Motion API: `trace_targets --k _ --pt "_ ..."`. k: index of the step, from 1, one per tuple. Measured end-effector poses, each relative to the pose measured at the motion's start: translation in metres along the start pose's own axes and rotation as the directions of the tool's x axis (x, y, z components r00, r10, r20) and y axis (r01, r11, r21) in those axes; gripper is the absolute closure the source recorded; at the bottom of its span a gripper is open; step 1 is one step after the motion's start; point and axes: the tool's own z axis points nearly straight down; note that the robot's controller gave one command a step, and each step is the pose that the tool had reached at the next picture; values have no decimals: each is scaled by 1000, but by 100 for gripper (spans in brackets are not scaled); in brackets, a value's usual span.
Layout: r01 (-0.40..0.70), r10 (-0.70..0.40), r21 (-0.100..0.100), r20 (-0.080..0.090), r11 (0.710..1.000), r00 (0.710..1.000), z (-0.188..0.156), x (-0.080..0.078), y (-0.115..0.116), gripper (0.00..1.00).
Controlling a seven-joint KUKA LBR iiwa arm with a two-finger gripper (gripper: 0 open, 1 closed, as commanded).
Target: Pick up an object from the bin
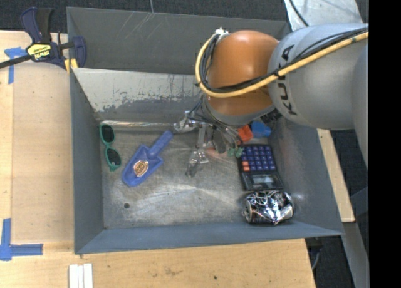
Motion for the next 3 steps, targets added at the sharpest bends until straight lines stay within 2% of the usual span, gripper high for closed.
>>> trace_targets --k 1,2,3 --pt "-59 59 1 4 998 998 -2 -36 -6 0" --pt "-16 16 3 2 1000 1000 -6 -14 21 0" --pt "-11 11 0 0 1000 1000 -10 -36 69 0"
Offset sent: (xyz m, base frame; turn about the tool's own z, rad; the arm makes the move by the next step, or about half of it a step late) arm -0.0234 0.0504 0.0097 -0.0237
